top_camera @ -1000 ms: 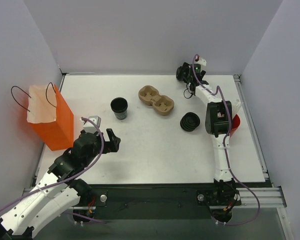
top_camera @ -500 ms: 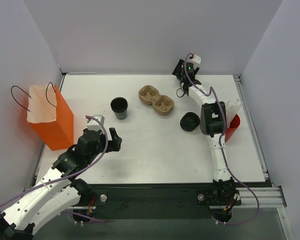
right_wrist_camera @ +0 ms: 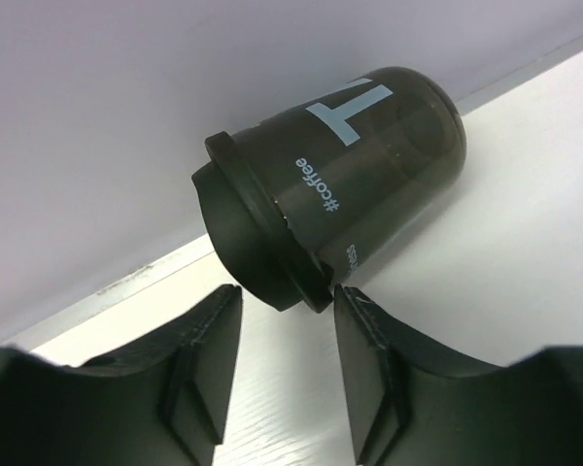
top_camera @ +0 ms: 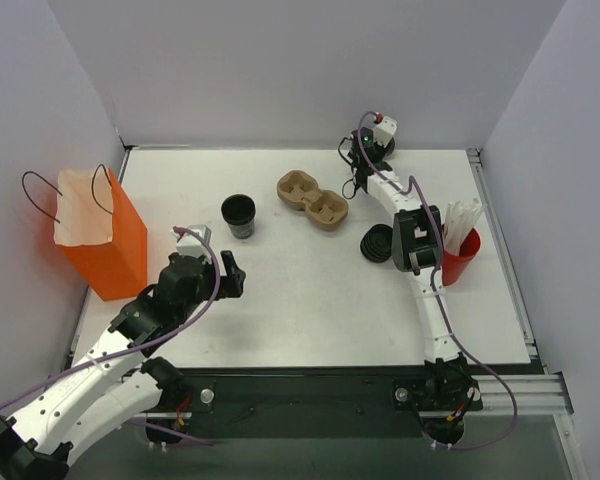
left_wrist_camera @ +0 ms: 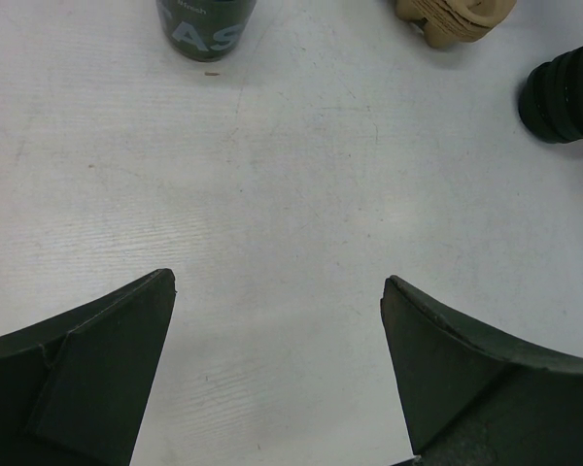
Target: Pack the takeout coffee
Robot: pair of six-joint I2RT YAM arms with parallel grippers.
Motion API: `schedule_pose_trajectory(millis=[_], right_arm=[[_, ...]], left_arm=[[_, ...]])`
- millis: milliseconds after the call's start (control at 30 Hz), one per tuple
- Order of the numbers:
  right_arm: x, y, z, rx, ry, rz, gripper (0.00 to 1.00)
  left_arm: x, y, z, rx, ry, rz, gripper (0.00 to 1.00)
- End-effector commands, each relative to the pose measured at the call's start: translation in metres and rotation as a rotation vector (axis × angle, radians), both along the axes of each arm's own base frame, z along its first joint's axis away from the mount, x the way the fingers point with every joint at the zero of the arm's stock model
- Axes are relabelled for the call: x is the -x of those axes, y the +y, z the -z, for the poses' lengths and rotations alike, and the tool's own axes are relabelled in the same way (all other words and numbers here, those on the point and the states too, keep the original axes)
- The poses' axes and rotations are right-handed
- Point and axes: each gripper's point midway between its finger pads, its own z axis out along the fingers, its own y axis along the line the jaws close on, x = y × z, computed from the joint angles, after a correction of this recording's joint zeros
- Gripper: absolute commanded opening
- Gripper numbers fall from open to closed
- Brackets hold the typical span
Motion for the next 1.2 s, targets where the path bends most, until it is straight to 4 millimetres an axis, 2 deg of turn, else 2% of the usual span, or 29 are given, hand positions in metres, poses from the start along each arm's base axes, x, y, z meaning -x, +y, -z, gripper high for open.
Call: schedule_pose_trajectory(millis=[0, 167, 233, 267, 300, 333, 367, 400, 433, 467, 500, 533, 567, 600, 633, 667, 700, 767, 800, 833, 867, 900, 933, 967, 1033, 1067, 1167], right_arm=[[-0.002, -0.020, -0.039, 0.038, -0.078, 0.049, 0.39], [0.009, -0.025, -0.046, 0.090, -0.104, -0.028, 0.26], [0.010, -0.022, -0.051, 0.099, -0.126, -0.084, 0.18], [0.012, -0.022, -0.064, 0.104, -0.144, -0.096, 0.15], [0.019, -0.023, -0.054, 0.121, -0.117, -0.114, 0.07], [0.022, -0.023, -0.058, 0.124, -0.116, -0.130, 0.03], [0.028, -0.021, -0.075, 0.124, -0.134, -0.151, 0.00], [0.035, -0.020, -0.070, 0.129, -0.119, -0.177, 0.00], [0.040, -0.014, -0.092, 0.124, -0.143, -0.228, 0.00], [0.043, -0.010, -0.098, 0.114, -0.148, -0.261, 0.00], [0.048, -0.011, -0.097, 0.110, -0.123, -0.287, 0.06], [0.051, -0.006, -0.112, 0.097, -0.137, -0.326, 0.12], [0.053, -0.006, -0.115, 0.091, -0.133, -0.334, 0.20], [0.056, -0.007, -0.114, 0.085, -0.105, -0.347, 0.31], [0.053, -0.010, -0.123, 0.077, -0.110, -0.348, 0.37], [0.052, -0.005, -0.125, 0.066, -0.104, -0.392, 0.44], [0.054, -0.001, -0.118, 0.059, -0.065, -0.431, 0.60], [0.044, -0.001, -0.120, 0.052, -0.055, -0.498, 0.75], [0.046, -0.006, -0.110, 0.049, -0.006, -0.499, 0.82], [0.042, -0.010, -0.098, 0.047, 0.022, -0.499, 0.84], [0.034, -0.020, -0.108, 0.049, 0.006, -0.484, 0.85], [0.033, -0.024, -0.103, 0.036, 0.033, -0.490, 0.87], [0.028, -0.030, -0.085, 0.020, 0.063, -0.482, 0.87], [0.021, -0.042, -0.091, -0.014, 0.043, -0.451, 0.87], [0.014, -0.053, -0.077, -0.065, 0.038, -0.419, 0.86], [0.009, -0.062, -0.077, -0.080, 0.013, -0.387, 0.86], [0.000, -0.068, -0.069, -0.096, -0.012, -0.355, 0.87]], left_arm=[[-0.010, -0.006, -0.034, 0.064, -0.094, 0.001, 0.97], [-0.007, -0.007, -0.037, 0.093, -0.103, 0.008, 0.97], [-0.006, -0.007, -0.038, 0.107, -0.105, 0.009, 0.97], [-0.005, -0.007, -0.035, 0.112, -0.098, 0.010, 0.97], [-0.004, -0.008, -0.037, 0.123, -0.104, 0.014, 0.97], [-0.004, -0.008, -0.036, 0.126, -0.104, 0.015, 0.97], [-0.003, -0.009, -0.036, 0.130, -0.102, 0.017, 0.97], [-0.003, -0.009, -0.037, 0.134, -0.107, 0.018, 0.97], [-0.003, -0.008, -0.037, 0.134, -0.107, 0.015, 0.97], [-0.003, -0.008, -0.036, 0.132, -0.107, 0.012, 0.97], [-0.003, -0.007, -0.036, 0.133, -0.108, 0.012, 0.97], [-0.003, -0.008, -0.037, 0.133, -0.111, 0.013, 0.97], [-0.003, -0.008, -0.037, 0.133, -0.112, 0.015, 0.97], [-0.003, -0.008, -0.034, 0.131, -0.108, 0.016, 0.97], [-0.004, -0.009, -0.035, 0.136, -0.110, 0.019, 0.97], [-0.004, -0.010, -0.034, 0.137, -0.110, 0.021, 0.97], [-0.004, -0.010, -0.033, 0.136, -0.108, 0.025, 0.97], [-0.004, -0.011, -0.032, 0.130, -0.107, 0.030, 0.97], [-0.004, -0.011, -0.034, 0.131, -0.111, 0.033, 0.97], [-0.004, -0.010, -0.034, 0.125, -0.109, 0.031, 0.97], [-0.004, -0.009, -0.034, 0.119, -0.111, 0.031, 0.97], [-0.004, -0.008, -0.034, 0.114, -0.111, 0.031, 0.97], [-0.003, -0.008, -0.033, 0.111, -0.113, 0.030, 0.97], [-0.004, -0.006, -0.032, 0.107, -0.113, 0.026, 0.97], [-0.005, -0.006, -0.030, 0.098, -0.112, 0.029, 0.97], [-0.006, -0.006, -0.029, 0.091, -0.108, 0.027, 0.97], [-0.010, -0.007, -0.028, 0.068, -0.105, 0.032, 0.97]])
